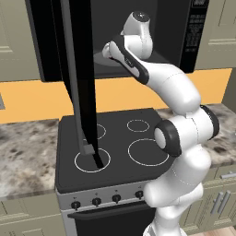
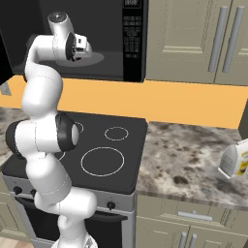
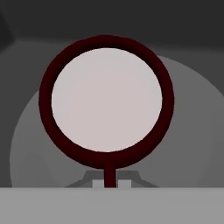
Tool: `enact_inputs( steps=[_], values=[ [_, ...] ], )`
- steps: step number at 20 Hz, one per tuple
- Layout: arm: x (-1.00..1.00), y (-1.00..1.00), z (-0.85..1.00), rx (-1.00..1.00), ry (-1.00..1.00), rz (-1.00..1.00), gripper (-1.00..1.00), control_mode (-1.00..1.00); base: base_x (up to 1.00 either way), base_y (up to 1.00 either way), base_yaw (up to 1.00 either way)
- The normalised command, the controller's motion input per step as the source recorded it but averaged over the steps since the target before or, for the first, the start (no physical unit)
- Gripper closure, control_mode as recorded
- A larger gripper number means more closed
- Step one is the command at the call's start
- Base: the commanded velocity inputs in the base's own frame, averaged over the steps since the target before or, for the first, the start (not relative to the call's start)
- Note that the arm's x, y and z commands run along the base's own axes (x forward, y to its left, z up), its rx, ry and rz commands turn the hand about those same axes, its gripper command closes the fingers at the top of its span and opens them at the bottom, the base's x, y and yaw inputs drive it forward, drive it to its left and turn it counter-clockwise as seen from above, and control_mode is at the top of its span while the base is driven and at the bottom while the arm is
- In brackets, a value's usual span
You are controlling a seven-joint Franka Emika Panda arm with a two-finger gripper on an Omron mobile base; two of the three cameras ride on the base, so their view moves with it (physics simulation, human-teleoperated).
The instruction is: Pick the mug from the counter and place it inside the microwave. Then close the microwave.
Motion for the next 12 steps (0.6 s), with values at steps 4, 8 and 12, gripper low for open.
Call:
enact_inputs(
  steps=[4,8,12],
  values=[
    [0.0,0.0,0.0,0.0,0.0,0.0,1.0,-1.0,0.0,0.0,0.0],
    [0.0,0.0,0.0,0.0,0.0,0.0,-1.0,-1.0,0.0,0.0,0.0],
    [-0.08,0.0,0.0,-0.01,-0.02,0.0,-1.0,-1.0,0.0,0.0,0.0]
  ],
)
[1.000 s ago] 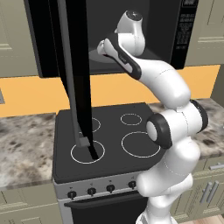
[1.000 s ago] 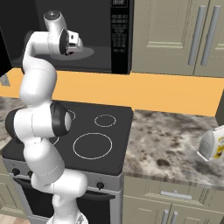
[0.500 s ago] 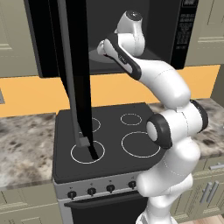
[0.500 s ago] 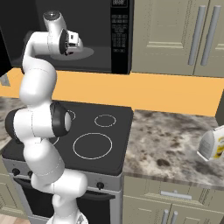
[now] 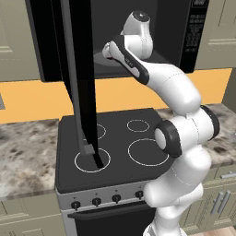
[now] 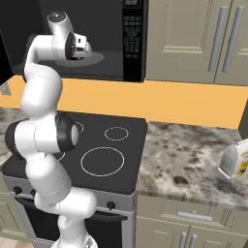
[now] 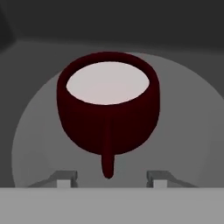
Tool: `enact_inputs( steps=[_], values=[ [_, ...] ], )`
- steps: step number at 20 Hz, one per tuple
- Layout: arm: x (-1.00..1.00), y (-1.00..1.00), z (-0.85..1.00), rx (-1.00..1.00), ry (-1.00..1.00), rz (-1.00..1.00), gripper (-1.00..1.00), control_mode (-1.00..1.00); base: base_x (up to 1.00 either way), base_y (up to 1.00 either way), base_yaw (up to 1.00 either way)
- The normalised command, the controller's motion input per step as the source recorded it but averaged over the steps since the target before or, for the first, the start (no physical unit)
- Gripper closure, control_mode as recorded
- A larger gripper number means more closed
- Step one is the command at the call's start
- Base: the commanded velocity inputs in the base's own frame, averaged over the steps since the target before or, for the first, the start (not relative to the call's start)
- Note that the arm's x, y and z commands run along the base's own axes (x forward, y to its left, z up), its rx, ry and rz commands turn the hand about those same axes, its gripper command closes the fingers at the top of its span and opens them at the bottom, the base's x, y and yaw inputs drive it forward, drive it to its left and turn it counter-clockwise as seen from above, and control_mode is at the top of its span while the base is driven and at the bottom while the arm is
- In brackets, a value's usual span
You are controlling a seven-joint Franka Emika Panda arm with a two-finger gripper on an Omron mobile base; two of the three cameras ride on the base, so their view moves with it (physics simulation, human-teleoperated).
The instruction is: Pick the mug from the counter and place it inside the microwave. Then close the microwave.
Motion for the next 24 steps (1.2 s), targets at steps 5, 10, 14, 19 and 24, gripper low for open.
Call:
enact_inputs(
  steps=[5,10,14,19,24],
  values=[
    [-0.26,0.0,0.12,-0.02,-0.02,0.0,-1.0,-1.0,0.0,0.0,0.0],
    [-0.77,0.0,0.05,0.0,-0.02,-0.01,-1.0,-1.0,0.0,0.0,0.0],
    [-1.0,0.0,-0.01,0.0,-0.09,-0.04,-1.0,-1.0,0.0,0.0,0.0],
    [-0.97,0.0,-0.02,0.0,-0.12,-0.03,-1.0,-1.0,0.0,0.0,0.0],
    [-0.65,-0.02,-0.14,0.0,-0.08,0.0,-1.0,-1.0,0.0,0.0,0.0]
  ],
)
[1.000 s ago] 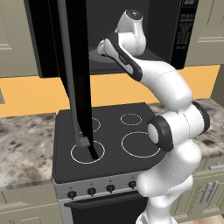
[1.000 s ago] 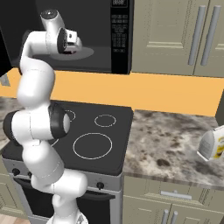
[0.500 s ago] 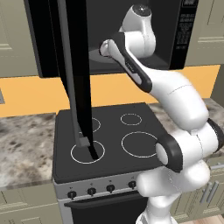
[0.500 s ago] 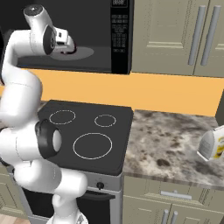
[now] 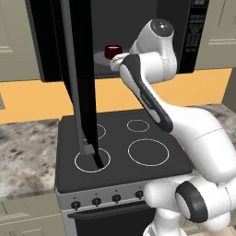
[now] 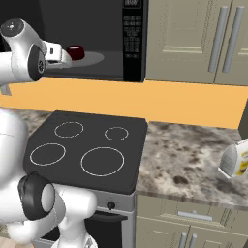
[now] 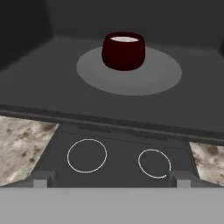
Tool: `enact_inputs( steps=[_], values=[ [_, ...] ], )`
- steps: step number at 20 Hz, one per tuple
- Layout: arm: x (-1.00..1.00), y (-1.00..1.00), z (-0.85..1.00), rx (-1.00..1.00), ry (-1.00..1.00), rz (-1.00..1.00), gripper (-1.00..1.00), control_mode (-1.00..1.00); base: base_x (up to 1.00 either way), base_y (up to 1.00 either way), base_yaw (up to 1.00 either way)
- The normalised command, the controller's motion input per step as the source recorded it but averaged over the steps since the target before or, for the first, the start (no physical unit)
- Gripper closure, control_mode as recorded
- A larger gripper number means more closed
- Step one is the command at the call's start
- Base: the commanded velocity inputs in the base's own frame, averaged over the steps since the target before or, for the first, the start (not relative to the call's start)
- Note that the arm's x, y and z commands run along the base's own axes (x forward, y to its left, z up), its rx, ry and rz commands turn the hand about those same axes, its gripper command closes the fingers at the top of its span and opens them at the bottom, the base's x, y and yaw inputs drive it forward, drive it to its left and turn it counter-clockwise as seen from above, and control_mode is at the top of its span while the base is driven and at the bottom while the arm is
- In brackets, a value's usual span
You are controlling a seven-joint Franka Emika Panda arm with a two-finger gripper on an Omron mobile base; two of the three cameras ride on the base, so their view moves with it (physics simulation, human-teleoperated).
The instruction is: Pick the mug from the counter and place it inside the microwave. Then close the microwave.
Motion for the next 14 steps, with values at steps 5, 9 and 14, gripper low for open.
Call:
enact_inputs(
  steps=[5,9,14],
  values=[
    [-0.3,-0.21,-0.4,0.0,0.0,0.0,-1.0,-1.0,0.0,0.0,0.0],
    [-0.43,-0.07,-0.06,0.0,-0.01,0.0,-1.0,-1.0,0.0,0.0,0.0],
    [-0.69,0.0,0.24,0.0,-0.02,0.0,-1.0,-1.0,0.0,0.0,0.0]
  ],
)
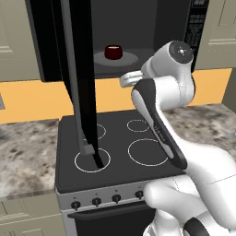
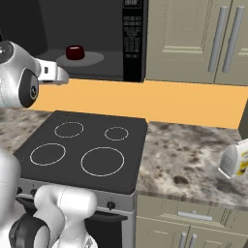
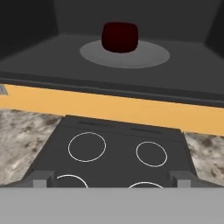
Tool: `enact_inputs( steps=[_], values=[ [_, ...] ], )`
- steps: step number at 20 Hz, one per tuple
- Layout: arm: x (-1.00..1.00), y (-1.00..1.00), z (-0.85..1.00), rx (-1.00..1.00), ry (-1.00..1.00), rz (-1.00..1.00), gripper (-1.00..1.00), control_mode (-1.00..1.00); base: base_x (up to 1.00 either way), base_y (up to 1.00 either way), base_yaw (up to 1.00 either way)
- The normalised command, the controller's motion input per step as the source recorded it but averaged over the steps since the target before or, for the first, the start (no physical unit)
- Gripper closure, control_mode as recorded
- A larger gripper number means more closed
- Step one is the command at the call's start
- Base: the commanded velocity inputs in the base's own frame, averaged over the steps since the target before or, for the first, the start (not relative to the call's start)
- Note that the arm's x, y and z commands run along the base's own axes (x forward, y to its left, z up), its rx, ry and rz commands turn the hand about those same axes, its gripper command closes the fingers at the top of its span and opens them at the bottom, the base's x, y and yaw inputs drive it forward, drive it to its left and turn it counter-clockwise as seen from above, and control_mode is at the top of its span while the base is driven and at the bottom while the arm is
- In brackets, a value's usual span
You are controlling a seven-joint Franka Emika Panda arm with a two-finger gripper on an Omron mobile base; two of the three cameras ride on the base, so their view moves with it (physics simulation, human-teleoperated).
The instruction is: Pick the mug from the counter and place it inside the microwave. Then close the microwave.
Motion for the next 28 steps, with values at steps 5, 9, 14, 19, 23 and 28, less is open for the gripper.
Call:
enact_inputs(
  steps=[5,9,14,19,23,28],
  values=[
    [-0.65,0.0,0.07,0.0,-0.03,0.0,-1.0,-1.0,0.0,0.0,0.0],
    [-0.41,0.0,0.12,-0.01,-0.11,0.0,-1.0,-1.0,0.0,0.0,0.0],
    [-0.56,0.0,0.24,0.0,-0.14,0.0,-1.0,-1.0,0.0,0.0,0.0],
    [-0.75,0.0,0.22,0.0,-0.09,0.0,-1.0,-1.0,0.0,0.0,0.0],
    [-0.85,0.0,0.12,0.0,-0.12,0.0,-1.0,-1.0,0.0,0.0,0.0],
    [-0.63,0.0,0.07,0.0,-0.17,0.0,-1.0,-1.0,0.0,0.0,0.0]
  ],
)
